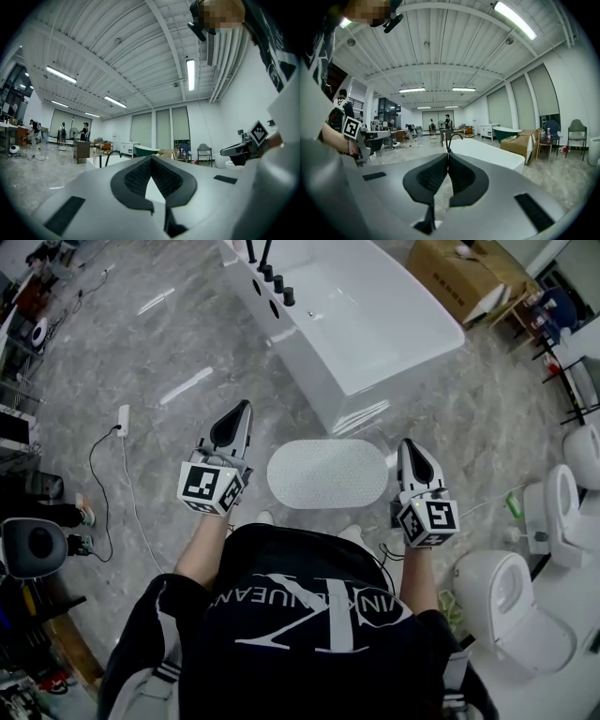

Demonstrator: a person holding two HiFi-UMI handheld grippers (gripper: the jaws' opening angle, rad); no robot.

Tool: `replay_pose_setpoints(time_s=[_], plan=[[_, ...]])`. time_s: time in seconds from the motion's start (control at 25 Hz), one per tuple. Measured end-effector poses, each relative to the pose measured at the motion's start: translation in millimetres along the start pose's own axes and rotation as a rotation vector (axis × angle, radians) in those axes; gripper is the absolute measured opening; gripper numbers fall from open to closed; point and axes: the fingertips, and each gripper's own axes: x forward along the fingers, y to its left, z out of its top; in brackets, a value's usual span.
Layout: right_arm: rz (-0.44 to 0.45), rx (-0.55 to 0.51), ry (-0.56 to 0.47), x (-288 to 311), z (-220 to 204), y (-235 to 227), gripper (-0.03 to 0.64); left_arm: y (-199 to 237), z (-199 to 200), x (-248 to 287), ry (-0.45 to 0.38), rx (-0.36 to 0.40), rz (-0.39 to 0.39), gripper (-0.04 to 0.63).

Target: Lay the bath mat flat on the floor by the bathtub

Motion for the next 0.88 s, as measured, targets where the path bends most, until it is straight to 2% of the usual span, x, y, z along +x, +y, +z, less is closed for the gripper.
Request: replay_pose_setpoints(time_s=[0.88], plan=[[0.018,0.047,0.027,17.2,-10.5,-0.1,0.026,6.4,-15.3,-3.9,0.035,0.008,0.022,0.014]])
